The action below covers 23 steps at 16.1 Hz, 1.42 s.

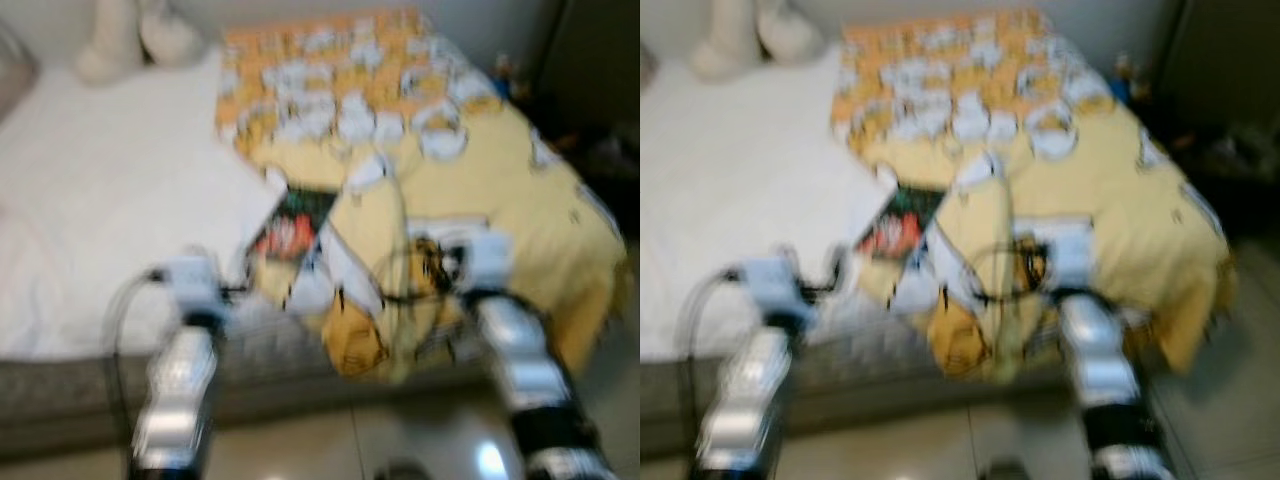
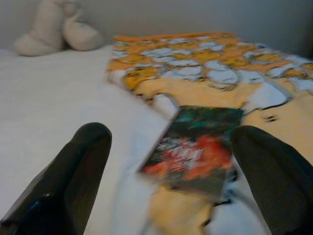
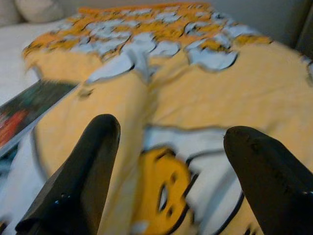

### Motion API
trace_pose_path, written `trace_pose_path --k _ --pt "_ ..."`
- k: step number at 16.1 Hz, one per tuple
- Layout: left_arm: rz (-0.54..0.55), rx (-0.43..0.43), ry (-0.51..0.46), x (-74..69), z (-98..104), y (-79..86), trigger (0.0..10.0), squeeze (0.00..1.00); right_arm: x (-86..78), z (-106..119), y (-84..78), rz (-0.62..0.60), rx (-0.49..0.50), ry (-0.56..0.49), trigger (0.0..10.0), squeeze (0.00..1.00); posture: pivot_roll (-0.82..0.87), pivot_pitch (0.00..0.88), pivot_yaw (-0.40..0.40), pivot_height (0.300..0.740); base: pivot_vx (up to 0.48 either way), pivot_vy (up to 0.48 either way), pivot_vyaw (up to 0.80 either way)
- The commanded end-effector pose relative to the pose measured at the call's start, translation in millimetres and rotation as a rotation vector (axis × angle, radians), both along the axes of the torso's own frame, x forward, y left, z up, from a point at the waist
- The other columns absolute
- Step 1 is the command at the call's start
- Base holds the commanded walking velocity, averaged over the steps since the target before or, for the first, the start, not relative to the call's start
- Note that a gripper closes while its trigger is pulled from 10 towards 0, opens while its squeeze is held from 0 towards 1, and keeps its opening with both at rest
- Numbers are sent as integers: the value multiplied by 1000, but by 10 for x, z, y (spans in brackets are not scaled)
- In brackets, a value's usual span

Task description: Clean up the room

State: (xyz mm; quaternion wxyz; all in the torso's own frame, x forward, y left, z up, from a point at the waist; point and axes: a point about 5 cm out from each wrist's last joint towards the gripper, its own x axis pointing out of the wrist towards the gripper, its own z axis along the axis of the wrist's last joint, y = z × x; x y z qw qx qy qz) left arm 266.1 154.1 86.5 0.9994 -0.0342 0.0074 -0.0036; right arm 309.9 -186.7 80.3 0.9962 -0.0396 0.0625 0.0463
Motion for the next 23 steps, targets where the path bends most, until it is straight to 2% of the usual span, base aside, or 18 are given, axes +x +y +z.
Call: trace_pose_path --k 1,5,8,10,14,15,16,17,18,20,23 --pt "47 21 -5 -9 25 158 10000 0 31 40 166 49 14 -26 10000 0 -148 0 98 740 458 0 0" --pt "39 16 0 -58 20 149 10000 16 121 158 248 77 64 -60 10000 0 -133 0 103 740 434 0 0" --pt "21 2 16 -104 16 150 10000 0 197 243 291 83 77 -84 10000 0 -115 0 109 740 94 442 0" --pt "1 52 10 -124 44 180 10000 0 244 223 328 81 94 -74 10000 0 -89 0 116 740 0 240 0" --pt "-10 94 31 -178 60 252 10000 0 351 218 420 65 145 -46 10000 0 -64 0 126 740 0 0 0" --pt "-10 97 33 -173 64 253 10000 0 363 209 395 39 158 -40 10000 784 -63 0 126 740 0 0 0" --pt "-11 97 33 -170 65 251 10000 0 361 202 383 34 146 -38 10000 1000 -62 0 126 740 0 0 0" --pt "-16 98 36 -164 68 247 10000 0 356 188 374 37 124 -35 10000 1000 -68 0 127 740 0 0 0" --pt "-21 101 35 -150 74 241 10000 0 335 176 372 49 114 -39 10000 0 -77 0 129 740 0 0 0" --pt "-51 78 41 -124 73 209 10000 0 311 169 383 62 115 -45 10000 0 -87 0 130 740 0 240 -697" --pt "-83 86 34 -99 80 148 10000 0 293 176 351 56 115 -62 10000 0 -102 0 130 740 0 480 -619"
